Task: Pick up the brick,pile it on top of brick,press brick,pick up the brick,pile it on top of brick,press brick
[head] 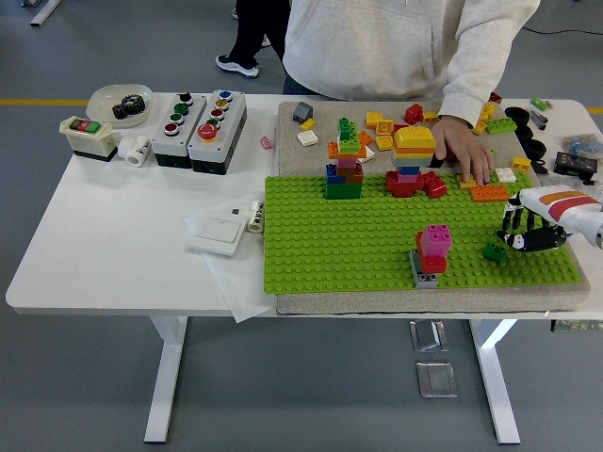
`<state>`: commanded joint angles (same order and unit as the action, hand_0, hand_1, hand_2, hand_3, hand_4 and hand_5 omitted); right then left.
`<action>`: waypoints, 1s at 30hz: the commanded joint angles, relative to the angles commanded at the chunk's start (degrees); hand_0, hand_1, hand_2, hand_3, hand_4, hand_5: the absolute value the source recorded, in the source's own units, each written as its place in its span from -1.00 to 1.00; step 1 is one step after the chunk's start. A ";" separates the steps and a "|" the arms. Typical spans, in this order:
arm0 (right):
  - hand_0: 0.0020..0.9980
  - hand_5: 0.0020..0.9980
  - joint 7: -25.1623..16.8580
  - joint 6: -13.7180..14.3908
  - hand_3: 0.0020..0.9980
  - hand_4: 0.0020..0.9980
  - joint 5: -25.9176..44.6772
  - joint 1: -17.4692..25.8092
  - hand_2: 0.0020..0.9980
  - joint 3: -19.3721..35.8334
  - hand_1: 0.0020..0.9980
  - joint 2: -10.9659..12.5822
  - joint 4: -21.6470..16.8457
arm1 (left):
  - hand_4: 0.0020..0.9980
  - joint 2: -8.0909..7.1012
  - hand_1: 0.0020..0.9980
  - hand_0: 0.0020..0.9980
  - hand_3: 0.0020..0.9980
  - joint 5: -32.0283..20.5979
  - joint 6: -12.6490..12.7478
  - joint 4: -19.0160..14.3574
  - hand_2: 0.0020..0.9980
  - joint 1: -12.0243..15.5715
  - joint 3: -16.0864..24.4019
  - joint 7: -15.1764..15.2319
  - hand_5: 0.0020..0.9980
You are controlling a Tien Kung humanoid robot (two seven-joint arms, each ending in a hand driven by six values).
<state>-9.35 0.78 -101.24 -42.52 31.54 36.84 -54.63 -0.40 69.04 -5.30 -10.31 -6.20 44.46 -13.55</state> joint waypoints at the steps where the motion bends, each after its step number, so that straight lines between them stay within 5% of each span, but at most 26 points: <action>1: 0.02 -0.21 0.10 -0.06 0.15 0.69 0.10 0.08 0.23 -0.02 0.09 -0.01 -0.04 | 0.05 -0.01 0.43 0.58 0.06 -0.03 0.00 0.00 0.21 0.00 -0.04 0.00 0.02; 2: 0.09 -0.20 0.27 -0.06 0.20 0.80 0.80 0.35 0.35 -0.08 0.18 0.00 -0.15 | 0.05 0.00 0.43 0.58 0.07 -0.07 0.01 0.00 0.21 -0.01 -0.04 0.00 0.02; 13: 0.12 -0.21 0.65 0.95 0.21 0.82 4.60 2.46 0.36 0.62 0.20 -0.14 -1.39 | 0.05 0.04 0.43 0.58 0.07 -0.11 0.02 0.00 0.21 0.01 -0.05 -0.04 0.02; 30: -0.01 -0.26 0.35 5.11 0.09 0.68 4.71 4.17 0.14 0.02 0.00 -1.60 0.21 | 0.05 0.05 0.43 0.58 0.06 -0.22 -0.01 0.00 0.21 0.09 -0.36 -0.06 0.02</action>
<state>-9.01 5.89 -96.53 -38.35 31.55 35.24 -54.42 -0.35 68.82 -5.31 -10.31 -6.12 44.10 -13.60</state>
